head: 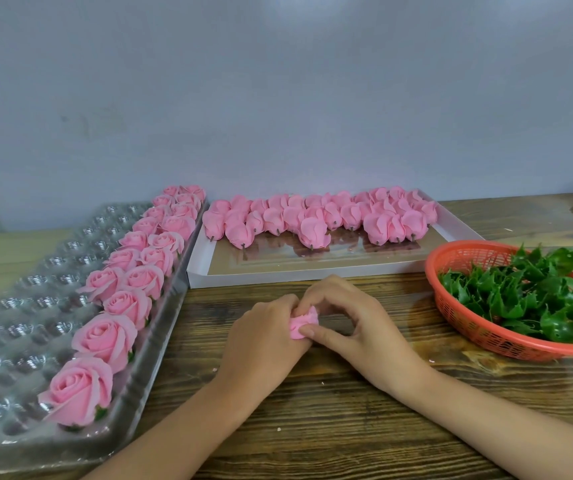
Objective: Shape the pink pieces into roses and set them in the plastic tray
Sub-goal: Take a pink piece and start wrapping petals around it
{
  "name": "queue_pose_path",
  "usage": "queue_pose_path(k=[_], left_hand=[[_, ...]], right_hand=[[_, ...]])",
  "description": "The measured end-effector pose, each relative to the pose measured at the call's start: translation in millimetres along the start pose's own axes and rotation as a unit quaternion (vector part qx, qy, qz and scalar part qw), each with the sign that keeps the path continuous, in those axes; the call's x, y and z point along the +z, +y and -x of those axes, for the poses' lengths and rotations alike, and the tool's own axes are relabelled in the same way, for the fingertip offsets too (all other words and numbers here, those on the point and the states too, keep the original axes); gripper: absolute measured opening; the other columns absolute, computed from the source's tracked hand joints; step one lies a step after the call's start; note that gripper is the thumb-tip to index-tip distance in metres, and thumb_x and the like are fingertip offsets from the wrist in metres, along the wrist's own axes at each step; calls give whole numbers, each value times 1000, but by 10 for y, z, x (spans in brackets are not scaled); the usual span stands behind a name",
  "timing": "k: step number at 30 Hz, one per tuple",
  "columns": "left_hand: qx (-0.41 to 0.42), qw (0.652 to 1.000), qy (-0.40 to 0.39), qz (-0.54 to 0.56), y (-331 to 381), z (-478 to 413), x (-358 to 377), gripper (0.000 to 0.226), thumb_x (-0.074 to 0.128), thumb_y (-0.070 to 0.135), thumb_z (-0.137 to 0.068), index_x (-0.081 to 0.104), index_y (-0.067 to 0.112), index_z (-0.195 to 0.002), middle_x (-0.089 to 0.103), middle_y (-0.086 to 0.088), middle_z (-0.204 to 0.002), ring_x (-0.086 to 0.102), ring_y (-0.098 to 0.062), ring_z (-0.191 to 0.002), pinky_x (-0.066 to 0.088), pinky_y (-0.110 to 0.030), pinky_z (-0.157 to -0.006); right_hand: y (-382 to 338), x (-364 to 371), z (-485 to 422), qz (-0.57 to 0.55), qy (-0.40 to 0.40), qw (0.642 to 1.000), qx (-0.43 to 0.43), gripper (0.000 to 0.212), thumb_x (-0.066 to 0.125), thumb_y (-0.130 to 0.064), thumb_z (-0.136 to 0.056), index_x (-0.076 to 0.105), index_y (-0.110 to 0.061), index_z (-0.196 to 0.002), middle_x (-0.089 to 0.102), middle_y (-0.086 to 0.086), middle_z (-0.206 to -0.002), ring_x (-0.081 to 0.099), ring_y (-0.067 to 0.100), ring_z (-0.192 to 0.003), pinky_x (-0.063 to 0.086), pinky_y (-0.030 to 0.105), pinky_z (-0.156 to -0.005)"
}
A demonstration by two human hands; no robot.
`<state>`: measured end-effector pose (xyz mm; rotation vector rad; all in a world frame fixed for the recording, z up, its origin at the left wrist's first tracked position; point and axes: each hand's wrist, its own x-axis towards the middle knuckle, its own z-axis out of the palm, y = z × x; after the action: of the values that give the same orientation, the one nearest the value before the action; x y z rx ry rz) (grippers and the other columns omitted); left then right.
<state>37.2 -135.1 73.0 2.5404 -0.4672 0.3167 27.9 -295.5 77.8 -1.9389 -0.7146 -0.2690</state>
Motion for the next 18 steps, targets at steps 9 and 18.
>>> queue_pose_path(k=[9,18], left_hand=[[29,998,7,-54,13,32,-2,19,61,43,-86,52,31,-97,51,19,-76,47,0,-65,25,-11,-51],[18,1000,-18,-2,0,3,-9,24,62,41,-87,61,29,-107,60,18,-85,58,0,-76,37,-9,-63]], right_hand=[[-22,23,4,-26,1,998,52,18,75,-16,-87,60,-17,-97,63,-5,-91,58,10,-70,41,16,-62],[-11,13,9,-7,-20,1000,-18,10,74,-7,-86,68,-12,-92,60,-2,-97,59,18,-94,51,39,-84]])
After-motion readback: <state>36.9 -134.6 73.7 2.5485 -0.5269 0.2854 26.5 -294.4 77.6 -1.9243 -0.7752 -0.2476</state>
